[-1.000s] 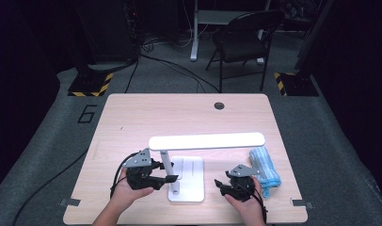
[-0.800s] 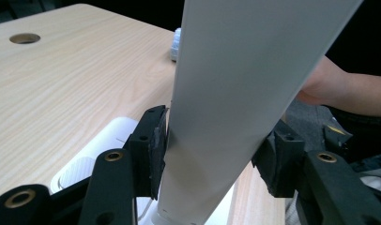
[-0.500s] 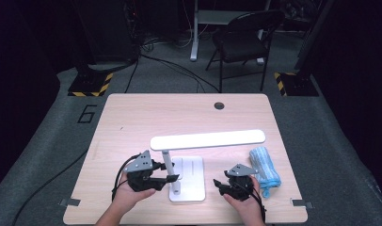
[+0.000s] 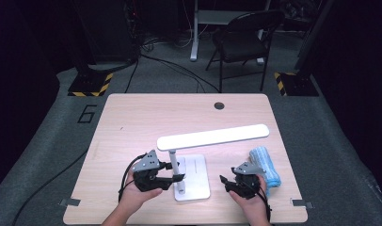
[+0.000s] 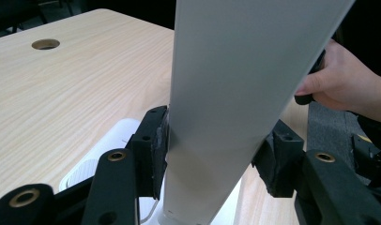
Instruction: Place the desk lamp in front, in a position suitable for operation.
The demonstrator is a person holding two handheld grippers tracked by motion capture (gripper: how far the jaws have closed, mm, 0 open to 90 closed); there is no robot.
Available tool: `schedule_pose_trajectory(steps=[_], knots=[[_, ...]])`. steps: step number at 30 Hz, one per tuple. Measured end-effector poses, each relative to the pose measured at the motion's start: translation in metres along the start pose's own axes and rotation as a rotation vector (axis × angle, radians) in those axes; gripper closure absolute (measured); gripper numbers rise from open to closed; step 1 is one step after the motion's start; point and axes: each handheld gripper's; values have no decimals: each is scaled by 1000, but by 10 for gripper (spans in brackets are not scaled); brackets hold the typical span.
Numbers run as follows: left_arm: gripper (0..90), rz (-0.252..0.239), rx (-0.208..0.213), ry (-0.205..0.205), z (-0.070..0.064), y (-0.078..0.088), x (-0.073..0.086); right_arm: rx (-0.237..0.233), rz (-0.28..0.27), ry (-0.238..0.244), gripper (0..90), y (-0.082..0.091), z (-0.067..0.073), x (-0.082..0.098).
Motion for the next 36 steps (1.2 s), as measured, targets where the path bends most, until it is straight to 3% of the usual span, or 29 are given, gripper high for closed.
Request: schedule_pose_trajectory(steps=[6,13,27,36], knots=[[488,-3,6,7,1,1,-1,63,-48,-28,426,17,-16,-6],[486,-7,5,23,0,1,1,113,-67,-74,423,28,-38,-9],[476,-20,8,27,1,4,-2,168,-93,-110,422,40,-58,-11],[476,-15,5,24,0,4,0,233,-94,-124,407,45,-73,-10]])
Point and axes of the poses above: each handheld gripper's, and its own axes: y roughly backward along the jaws, x roughly out of its underside, z roughly to its left, and after that the axes turned 14 degrees about -y, right-handed
